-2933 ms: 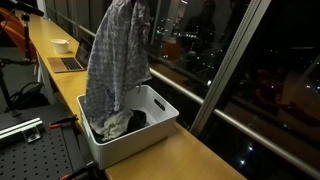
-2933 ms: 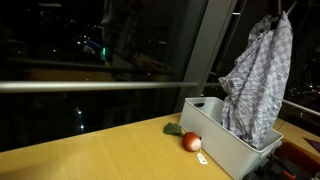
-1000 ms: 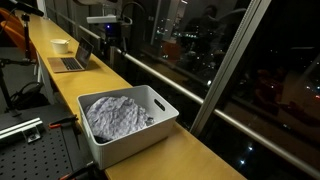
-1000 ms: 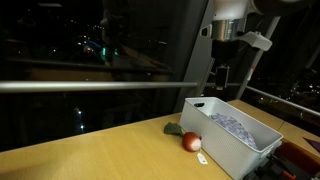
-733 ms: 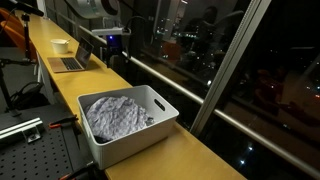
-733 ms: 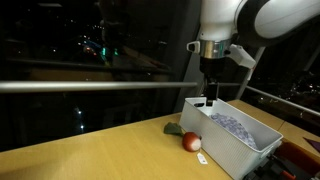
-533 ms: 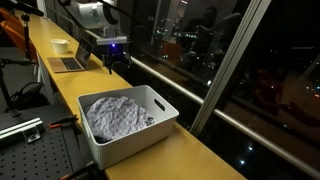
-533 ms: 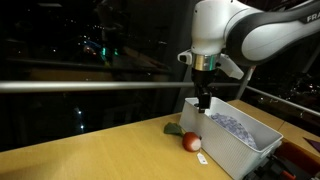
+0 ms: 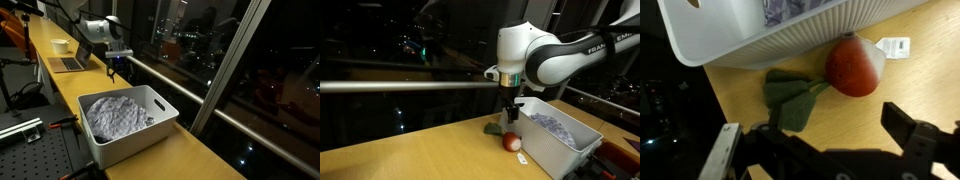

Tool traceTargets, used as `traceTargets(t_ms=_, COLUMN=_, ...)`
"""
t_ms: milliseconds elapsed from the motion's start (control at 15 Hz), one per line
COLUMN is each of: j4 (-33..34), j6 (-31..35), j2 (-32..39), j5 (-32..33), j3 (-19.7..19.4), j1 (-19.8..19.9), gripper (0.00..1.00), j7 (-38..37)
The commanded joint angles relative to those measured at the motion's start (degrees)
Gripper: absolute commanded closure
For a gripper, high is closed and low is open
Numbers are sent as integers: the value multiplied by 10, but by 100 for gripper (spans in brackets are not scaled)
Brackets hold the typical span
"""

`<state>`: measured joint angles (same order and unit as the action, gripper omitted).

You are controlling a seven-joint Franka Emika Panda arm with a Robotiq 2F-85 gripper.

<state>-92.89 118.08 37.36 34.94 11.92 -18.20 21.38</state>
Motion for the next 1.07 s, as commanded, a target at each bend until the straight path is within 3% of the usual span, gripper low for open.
traceTargets(t_ms=0, j4=47, j6=0, j2=42, j5=2, j3=-8, j1=-6, gripper=0, j7=32)
traceTargets(t_ms=400, j4=68, j6=2, j2=78, j5=-1, j3=-14, j1=-4, gripper=0, j7=44)
traceTargets(t_ms=1000, j4=2, j6=41, j2=103, j5=-8, j3=-17, j1=15, gripper=0, j7=30)
